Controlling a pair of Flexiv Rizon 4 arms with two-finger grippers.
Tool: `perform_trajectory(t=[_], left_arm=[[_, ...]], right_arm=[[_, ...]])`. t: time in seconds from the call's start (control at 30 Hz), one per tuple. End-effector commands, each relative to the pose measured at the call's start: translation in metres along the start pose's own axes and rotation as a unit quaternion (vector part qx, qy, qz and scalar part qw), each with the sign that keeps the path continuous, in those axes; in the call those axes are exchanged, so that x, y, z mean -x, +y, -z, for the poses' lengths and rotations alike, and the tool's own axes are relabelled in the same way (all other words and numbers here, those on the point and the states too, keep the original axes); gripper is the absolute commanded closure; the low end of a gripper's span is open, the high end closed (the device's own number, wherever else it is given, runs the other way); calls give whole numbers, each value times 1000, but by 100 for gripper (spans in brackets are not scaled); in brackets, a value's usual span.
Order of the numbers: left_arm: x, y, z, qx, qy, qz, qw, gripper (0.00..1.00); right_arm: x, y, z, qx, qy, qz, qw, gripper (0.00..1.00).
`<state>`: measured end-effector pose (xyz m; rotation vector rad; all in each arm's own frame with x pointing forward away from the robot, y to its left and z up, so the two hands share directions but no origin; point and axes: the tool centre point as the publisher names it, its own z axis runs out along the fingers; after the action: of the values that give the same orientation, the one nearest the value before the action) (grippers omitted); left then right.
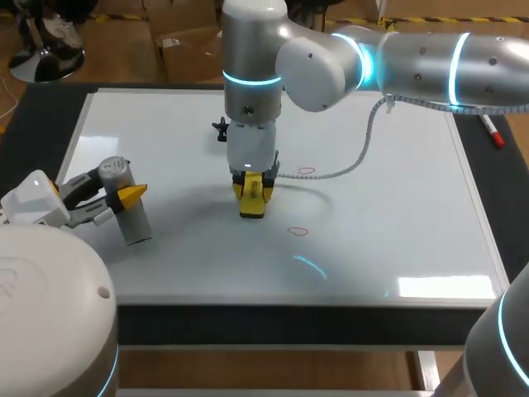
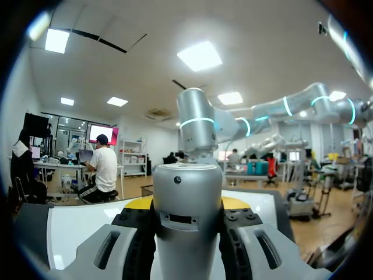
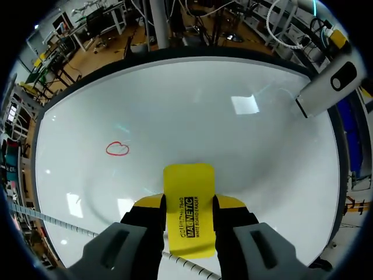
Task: Pick up the inspection probe, press it on each red-marked spot on the whiteboard one by one, put down the probe, pick up the eraser, and wipe off all the red marks.
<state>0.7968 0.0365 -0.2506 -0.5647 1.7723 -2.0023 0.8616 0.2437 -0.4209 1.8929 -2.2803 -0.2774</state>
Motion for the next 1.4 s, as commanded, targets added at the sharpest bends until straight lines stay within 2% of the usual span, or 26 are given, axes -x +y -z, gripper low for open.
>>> perform_trajectory(t=[0.03, 0.3, 0.5, 0.93, 1.1, 1.4], left_arm=[[-1, -2, 0, 0, -1, 0, 1000, 100], [-1, -2, 0, 0, -1, 0, 1000, 100], [-1, -2, 0, 0, -1, 0, 1000, 100], [-1, -2, 0, 0, -1, 0, 1000, 100], [-1, -2, 0, 0, -1, 0, 1000, 100], [-1, -2, 0, 0, -1, 0, 1000, 100]], right_arm=[[-17, 2, -2, -4, -5, -7, 1000, 100], [-34, 7, -3, -5, -8, -29, 1000, 100], [-40, 12, 3, -14, -7, -39, 999, 100], [-53, 18, 42, -70, 11, -54, 996, 100], [-74, 17, 49, -83, 9, -78, 993, 100], [-127, 21, 54, -90, -21, -138, 986, 100]])
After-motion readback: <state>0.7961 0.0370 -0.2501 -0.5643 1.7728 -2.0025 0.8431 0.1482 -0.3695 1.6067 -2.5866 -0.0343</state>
